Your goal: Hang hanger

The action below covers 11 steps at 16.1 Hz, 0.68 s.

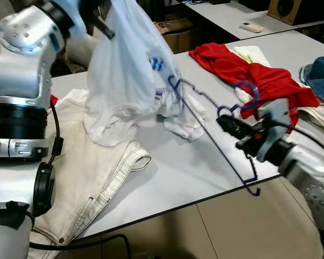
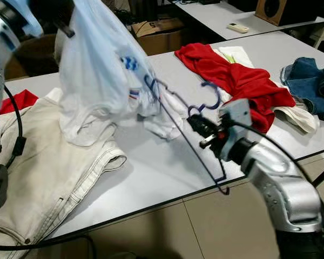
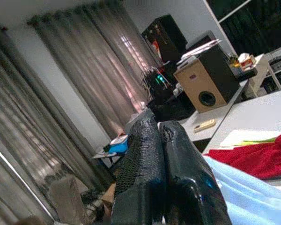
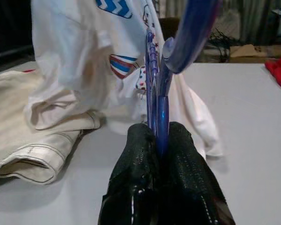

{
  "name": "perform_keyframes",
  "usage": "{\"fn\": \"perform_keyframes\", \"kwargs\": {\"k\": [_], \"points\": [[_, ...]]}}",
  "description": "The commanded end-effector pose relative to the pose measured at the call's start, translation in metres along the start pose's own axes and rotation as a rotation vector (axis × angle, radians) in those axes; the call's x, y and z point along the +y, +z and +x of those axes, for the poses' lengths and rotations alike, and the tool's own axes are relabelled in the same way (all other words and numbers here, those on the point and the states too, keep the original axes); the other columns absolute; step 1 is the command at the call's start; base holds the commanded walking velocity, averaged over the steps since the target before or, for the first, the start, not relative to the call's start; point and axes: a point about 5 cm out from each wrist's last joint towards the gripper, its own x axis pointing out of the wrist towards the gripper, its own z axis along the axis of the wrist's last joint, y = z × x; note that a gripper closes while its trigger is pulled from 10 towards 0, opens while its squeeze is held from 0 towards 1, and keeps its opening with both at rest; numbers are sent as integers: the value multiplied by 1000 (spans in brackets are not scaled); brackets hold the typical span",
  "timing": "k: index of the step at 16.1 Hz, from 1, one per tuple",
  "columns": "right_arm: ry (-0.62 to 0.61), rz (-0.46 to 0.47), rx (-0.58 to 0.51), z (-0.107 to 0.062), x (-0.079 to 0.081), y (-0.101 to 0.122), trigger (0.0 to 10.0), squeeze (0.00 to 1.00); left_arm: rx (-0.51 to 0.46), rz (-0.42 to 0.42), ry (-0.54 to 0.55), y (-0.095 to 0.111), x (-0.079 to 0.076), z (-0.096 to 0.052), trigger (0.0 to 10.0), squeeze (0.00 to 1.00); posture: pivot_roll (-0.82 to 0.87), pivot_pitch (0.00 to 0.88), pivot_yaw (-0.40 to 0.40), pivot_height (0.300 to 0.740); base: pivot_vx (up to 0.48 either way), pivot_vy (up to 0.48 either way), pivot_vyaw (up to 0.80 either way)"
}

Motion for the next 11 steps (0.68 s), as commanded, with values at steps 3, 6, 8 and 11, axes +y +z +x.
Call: {"fn": "perform_keyframes", "kwargs": {"k": [3,6,8,11], "points": [[105,-3,-74,-9,13,10,10000,0,66,21,-15,-12,1,-1,0,0,4,0,118,740,0,0,0],[130,22,-138,-18,18,16,10000,0,151,34,-133,-35,-21,-1,0,0,0,0,118,740,0,0,0],[89,53,-177,-21,14,19,10000,0,185,-21,-179,-54,-49,7,0,0,2,0,113,740,0,0,0],[14,70,-190,-24,9,17,10000,0,267,-141,-199,-86,-91,19,10000,0,-16,0,124,740,0,0,0]]}}
